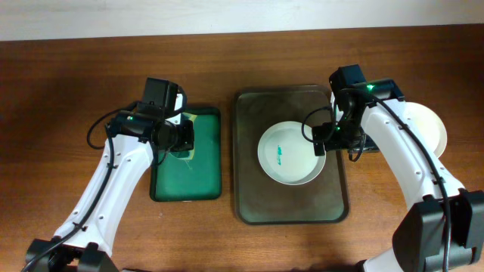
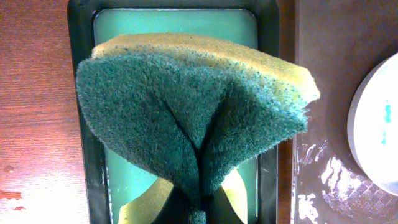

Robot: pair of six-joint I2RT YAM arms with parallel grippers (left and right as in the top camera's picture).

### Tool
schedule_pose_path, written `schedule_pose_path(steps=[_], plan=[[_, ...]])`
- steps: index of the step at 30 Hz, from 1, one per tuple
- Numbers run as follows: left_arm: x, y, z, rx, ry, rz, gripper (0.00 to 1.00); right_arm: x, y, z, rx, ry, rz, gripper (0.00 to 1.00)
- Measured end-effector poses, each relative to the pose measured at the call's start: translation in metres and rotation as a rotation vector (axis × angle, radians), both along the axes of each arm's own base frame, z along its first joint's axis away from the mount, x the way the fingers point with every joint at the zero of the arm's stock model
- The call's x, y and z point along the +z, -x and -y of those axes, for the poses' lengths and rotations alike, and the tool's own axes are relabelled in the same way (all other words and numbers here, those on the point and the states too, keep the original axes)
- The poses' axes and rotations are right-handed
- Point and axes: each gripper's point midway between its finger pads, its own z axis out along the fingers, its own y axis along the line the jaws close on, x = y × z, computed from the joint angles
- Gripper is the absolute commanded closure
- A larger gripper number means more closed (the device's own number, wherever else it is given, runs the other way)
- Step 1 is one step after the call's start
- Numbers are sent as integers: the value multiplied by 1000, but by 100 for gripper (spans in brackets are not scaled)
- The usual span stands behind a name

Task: Clean dirty plates on tray and stack at the side

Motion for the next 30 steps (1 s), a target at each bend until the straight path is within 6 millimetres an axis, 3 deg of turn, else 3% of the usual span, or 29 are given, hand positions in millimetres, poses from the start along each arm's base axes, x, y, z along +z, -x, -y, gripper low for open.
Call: schedule_pose_path(steps=[24,30], plan=[[1,-4,-3,7,-15,17,100,0,0,0,0,0,0,2],[-7,6,-5,-7,-31,-21,100,0,0,0,0,0,0,2]])
